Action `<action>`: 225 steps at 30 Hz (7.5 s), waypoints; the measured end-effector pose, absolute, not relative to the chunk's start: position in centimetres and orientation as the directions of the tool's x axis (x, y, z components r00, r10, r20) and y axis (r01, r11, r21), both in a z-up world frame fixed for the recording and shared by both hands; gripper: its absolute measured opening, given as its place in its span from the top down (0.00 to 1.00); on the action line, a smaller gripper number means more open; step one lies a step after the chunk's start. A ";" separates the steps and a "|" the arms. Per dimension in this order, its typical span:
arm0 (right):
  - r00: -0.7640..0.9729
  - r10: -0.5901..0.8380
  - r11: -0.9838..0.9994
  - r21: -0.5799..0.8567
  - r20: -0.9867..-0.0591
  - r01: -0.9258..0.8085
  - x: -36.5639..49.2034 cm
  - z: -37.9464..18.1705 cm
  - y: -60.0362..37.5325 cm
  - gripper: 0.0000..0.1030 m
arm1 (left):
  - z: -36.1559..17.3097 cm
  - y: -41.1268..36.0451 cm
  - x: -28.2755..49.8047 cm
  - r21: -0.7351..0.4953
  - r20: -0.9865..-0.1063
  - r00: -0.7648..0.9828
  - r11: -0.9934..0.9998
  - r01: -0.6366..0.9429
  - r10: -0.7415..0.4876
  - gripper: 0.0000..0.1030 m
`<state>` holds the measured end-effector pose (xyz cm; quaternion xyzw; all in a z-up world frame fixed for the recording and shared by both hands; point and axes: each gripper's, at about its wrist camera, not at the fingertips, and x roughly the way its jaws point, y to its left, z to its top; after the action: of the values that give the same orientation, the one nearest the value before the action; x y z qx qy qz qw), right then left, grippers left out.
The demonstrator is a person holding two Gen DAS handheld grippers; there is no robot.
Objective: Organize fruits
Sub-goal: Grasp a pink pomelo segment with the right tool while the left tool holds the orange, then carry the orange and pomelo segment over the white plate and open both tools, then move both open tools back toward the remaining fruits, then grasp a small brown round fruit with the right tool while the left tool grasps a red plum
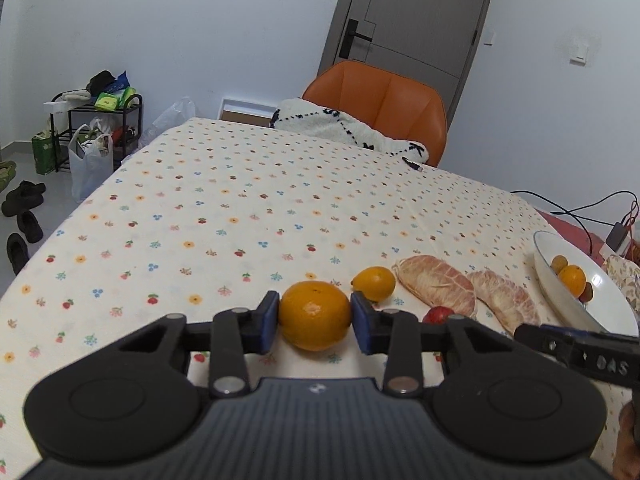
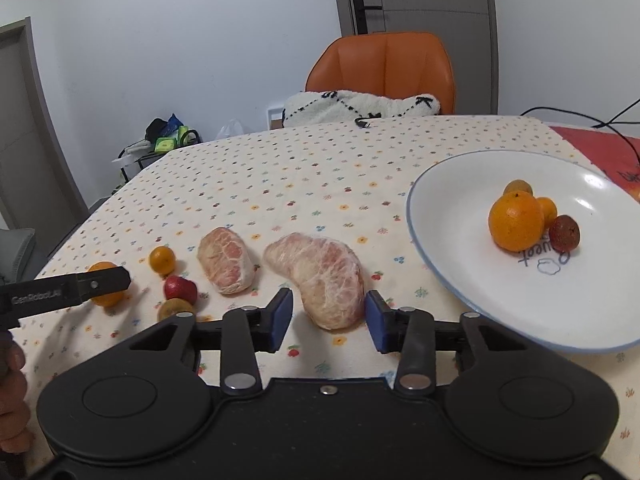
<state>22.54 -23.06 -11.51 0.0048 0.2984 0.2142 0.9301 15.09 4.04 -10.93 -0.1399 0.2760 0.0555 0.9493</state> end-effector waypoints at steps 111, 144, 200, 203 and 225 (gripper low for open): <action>0.915 0.236 0.961 0.217 -0.328 -0.170 23.3 -8.8 -39.5 0.46 | -6.8 -17.2 23.2 -0.126 -0.485 0.850 0.979 0.163 -0.204 0.58; 0.927 0.267 0.958 0.175 -0.265 -0.227 17.9 -6.5 -33.3 0.00 | -4.0 -6.9 16.0 -0.122 -0.403 0.914 0.988 -0.093 0.036 0.03; 0.678 0.539 0.827 0.163 -0.501 -0.537 18.1 -9.6 -18.8 0.45 | -8.3 4.0 12.6 -0.222 -0.524 0.852 0.964 -0.143 0.006 0.36; 0.664 0.545 0.822 0.171 -0.512 -0.543 18.5 -9.9 -18.3 0.45 | -8.6 4.1 12.9 -0.227 -0.529 0.849 0.964 -0.139 -0.002 0.37; 0.639 0.568 0.815 0.246 -0.519 -0.524 20.4 -10.9 -19.7 0.77 | -9.0 1.4 15.6 -0.230 -0.533 0.843 0.971 -0.061 -0.073 0.37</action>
<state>20.42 -19.75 -10.89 0.0365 0.2989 0.3016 0.9046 15.58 1.42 -9.00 -0.1198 0.2801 -0.0031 0.9524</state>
